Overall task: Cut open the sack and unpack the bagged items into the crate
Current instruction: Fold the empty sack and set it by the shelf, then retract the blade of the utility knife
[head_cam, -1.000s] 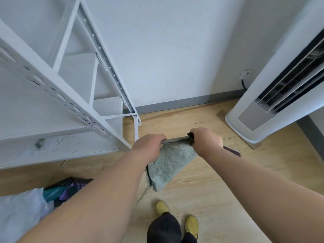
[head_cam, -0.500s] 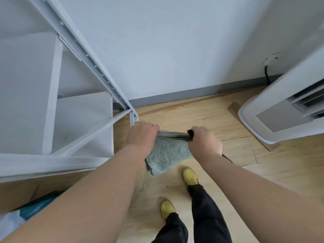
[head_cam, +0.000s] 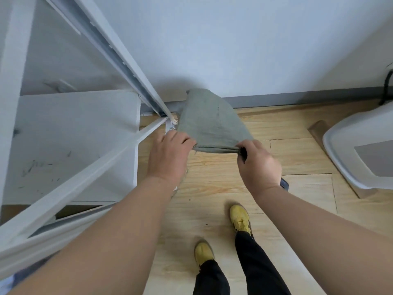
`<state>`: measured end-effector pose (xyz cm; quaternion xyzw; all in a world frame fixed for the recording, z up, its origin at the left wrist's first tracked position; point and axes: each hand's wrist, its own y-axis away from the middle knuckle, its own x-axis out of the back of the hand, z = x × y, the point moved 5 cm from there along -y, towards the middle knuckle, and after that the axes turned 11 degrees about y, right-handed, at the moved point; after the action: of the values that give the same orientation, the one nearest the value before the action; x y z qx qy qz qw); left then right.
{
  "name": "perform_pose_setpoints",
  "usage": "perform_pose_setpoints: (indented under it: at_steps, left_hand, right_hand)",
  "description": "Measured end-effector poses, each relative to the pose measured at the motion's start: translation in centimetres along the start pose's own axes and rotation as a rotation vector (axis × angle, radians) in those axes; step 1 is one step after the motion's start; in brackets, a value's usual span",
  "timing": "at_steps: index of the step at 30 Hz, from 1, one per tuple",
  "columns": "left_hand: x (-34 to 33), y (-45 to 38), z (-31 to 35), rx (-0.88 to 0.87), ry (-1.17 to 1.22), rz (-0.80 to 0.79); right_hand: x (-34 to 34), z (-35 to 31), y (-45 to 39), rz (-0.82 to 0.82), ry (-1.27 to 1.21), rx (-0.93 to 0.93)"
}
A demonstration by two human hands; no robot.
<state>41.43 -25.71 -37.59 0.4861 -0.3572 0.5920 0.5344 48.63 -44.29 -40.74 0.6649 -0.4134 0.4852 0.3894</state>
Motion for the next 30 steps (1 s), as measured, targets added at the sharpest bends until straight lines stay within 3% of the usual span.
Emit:
perform_pose_setpoints:
  at_steps: [2, 6, 9, 15, 19, 21, 25, 30]
  left_hand:
    - [-2.5, 1.8, -1.3, 0.072, -0.015, -0.131]
    - [-8.4, 6.9, -2.2, 0.339, -0.197, -0.681]
    - [-10.3, 9.9, -1.0, 0.426, -0.181, -0.856]
    - [-8.7, 10.3, 1.4, 0.455, -0.021, -0.806]
    - [-5.6, 9.2, 2.0, 0.481, 0.135, -0.674]
    - [-3.8, 9.0, 2.2, 0.594, 0.349, -0.597]
    - [0.1, 9.8, 3.6, 0.942, 1.132, -0.401]
    - [4.7, 11.6, 6.1, 1.041, 1.376, -0.442]
  right_hand:
    - [-3.2, -0.4, 1.1, -0.158, 0.035, 0.011]
    - [-9.3, -0.8, 4.4, -0.754, 0.156, 0.073]
    - [-10.4, -0.4, 6.3, -0.894, 0.176, 0.077]
    - [-8.5, -0.7, 5.6, -0.902, 0.148, 0.027]
    - [-5.7, -2.3, 3.9, -0.845, -0.069, -0.073]
    - [-4.0, -3.2, 3.7, -0.841, -0.282, -0.187]
    - [-0.5, -5.6, 4.1, -0.855, -0.709, -0.449]
    - [4.0, -8.4, 4.7, -0.878, -0.92, -0.543]
